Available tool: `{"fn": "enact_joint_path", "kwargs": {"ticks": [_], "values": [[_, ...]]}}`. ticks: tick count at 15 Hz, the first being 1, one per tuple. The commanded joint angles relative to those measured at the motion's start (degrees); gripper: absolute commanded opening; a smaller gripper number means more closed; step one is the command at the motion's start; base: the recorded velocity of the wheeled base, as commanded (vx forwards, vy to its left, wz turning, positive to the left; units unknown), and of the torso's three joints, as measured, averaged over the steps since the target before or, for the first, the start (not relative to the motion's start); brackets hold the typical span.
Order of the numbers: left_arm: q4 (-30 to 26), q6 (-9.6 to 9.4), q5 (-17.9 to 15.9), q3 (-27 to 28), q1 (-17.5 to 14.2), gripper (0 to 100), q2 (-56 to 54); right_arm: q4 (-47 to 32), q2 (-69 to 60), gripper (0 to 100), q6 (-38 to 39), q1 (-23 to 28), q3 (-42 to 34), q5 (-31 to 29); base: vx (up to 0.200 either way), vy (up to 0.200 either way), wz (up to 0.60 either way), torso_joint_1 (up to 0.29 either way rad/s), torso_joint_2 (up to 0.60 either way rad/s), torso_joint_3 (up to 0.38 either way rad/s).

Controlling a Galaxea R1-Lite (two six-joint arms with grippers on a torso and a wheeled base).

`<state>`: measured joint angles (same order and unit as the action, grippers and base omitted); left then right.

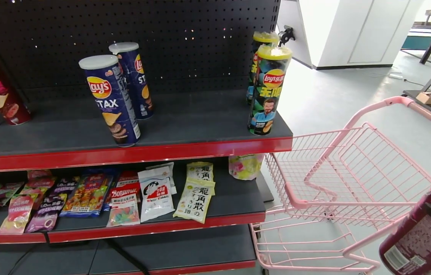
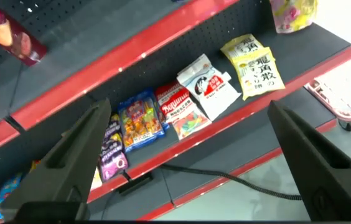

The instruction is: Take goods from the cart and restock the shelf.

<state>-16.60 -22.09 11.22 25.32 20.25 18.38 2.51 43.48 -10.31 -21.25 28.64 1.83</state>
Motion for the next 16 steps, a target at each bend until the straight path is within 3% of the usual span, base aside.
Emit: {"fn": "enact_joint_path", "kwargs": {"ticks": [1,3,7,16], "values": [[-0.01,-0.06,0.03,-0.01,-0.03,100,-0.01,0.13,2.83,0,-0.67,-0.11,0.72,0.19,0.0,0.0,0.0,0.217,-0.56,-0.354],[-0.01,-0.06,0.03,-0.1,-0.03,100,-0.01,-0.05,2.4,0,-0.76,-0.11,-0.69,0.19,0.0,0.0,0.0,0.129,-0.34,-0.205],[-0.1,-0.06,0.03,-0.62,-0.03,100,-0.63,0.13,2.04,0,-1.2,-0.37,-2.0,0.28,0.0,0.2,0.0,0.016,-0.04,-0.025],[-0.1,-0.06,0.03,-0.8,-0.03,100,-0.54,0.04,2.83,0,-1.2,-6.35,-1.92,3.8,0.0,0.2,0.0,0.006,0.0,0.003]]}}
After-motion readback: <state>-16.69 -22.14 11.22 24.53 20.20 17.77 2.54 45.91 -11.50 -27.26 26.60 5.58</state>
